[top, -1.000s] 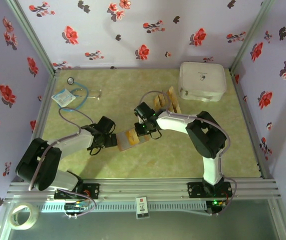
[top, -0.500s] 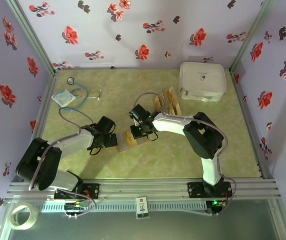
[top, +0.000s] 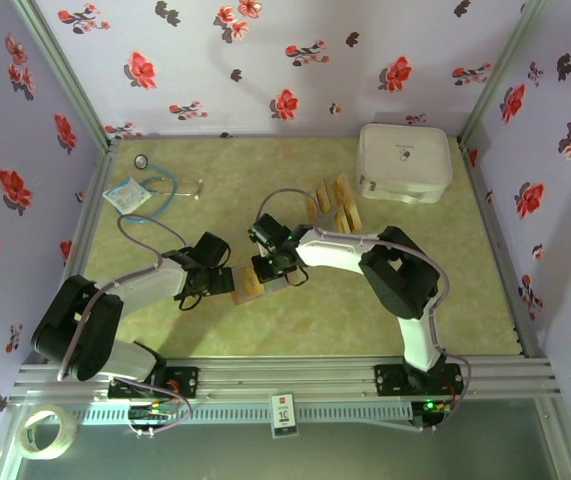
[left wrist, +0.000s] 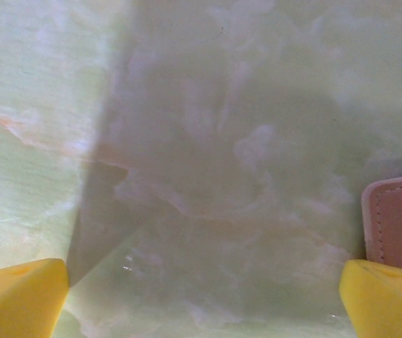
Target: Put the credit cards into the card holder
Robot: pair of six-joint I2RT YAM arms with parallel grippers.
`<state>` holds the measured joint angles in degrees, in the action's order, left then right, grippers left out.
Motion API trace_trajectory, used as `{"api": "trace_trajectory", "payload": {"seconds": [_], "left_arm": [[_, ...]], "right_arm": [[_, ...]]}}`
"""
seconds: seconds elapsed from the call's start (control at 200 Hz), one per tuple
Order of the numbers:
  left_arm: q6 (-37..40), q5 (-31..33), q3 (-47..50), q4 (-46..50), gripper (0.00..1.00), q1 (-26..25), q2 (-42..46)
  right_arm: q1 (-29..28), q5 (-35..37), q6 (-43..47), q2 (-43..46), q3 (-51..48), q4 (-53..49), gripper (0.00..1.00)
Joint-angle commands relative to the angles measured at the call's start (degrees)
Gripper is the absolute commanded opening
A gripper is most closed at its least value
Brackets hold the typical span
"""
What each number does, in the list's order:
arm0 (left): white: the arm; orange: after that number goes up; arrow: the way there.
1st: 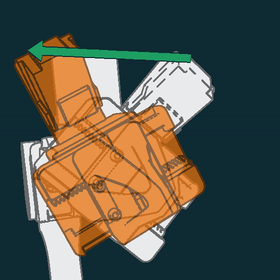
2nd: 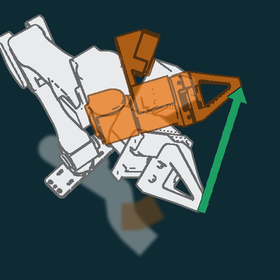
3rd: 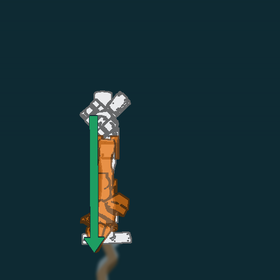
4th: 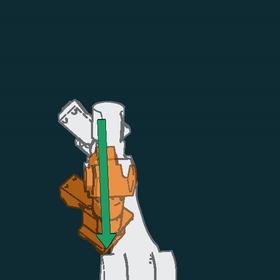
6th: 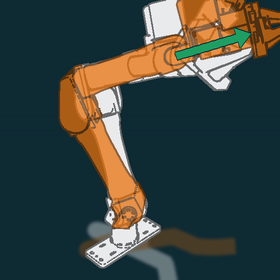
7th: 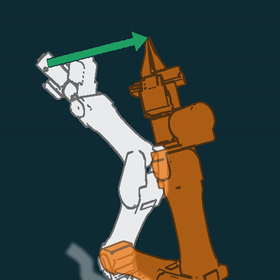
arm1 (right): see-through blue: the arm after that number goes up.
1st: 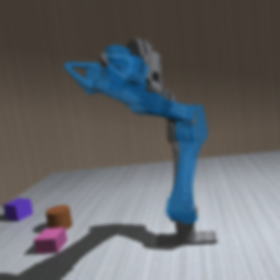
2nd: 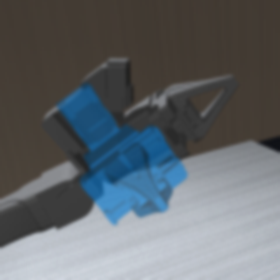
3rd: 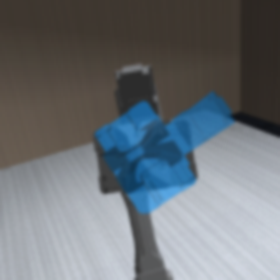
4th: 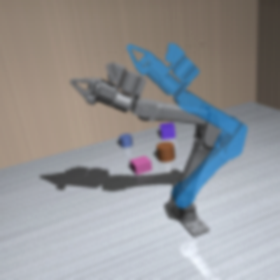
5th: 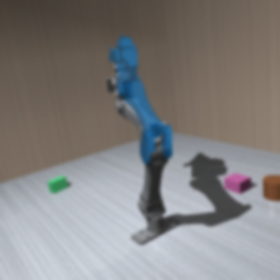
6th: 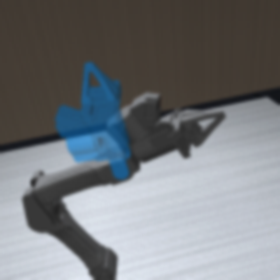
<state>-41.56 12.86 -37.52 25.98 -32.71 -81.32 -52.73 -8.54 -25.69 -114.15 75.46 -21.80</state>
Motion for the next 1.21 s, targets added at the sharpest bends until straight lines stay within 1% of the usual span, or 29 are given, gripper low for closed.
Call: {"api": "trace_trajectory", "payload": {"seconds": [0.0,0.48,0.63,0.775,0.905,1.2], "left_arm": [[1.5,-0.7,-0.3,-2.0,1.0,0.0,-1.8],[2.1,-0.8,-0.9,-2.2,1.0,0.0,-2.0],[2.7,-0.6,-1.8,-0.4,1.0,0.5,-0.1],[2.6,-0.5,-1.7,2.1,1.0,1.7,4.1],[2.2,-0.5,-0.9,3.3,1.0,2.6,6.3],[1.6,-0.4,0.8,1.8,1.0,2.7,4.6]], "right_arm": [[-1.2,-1.3,-1.1,-0.8,1.6,-0.5,0.08],[-2.3,-4.3,-3.6,-2.3,2.8,1.7,0.08],[-2.1,-2.4,-3.0,-0.2,2.1,0.9,0.09],[-1.5,0.2,-2.4,2.9,1.0,-0.2,0.11],[-0.8,0.8,-2.3,4.2,0.3,-0.2,0.12],[-0.3,-1.2,-2.1,2.2,1.9,0.3,0.11]]}}
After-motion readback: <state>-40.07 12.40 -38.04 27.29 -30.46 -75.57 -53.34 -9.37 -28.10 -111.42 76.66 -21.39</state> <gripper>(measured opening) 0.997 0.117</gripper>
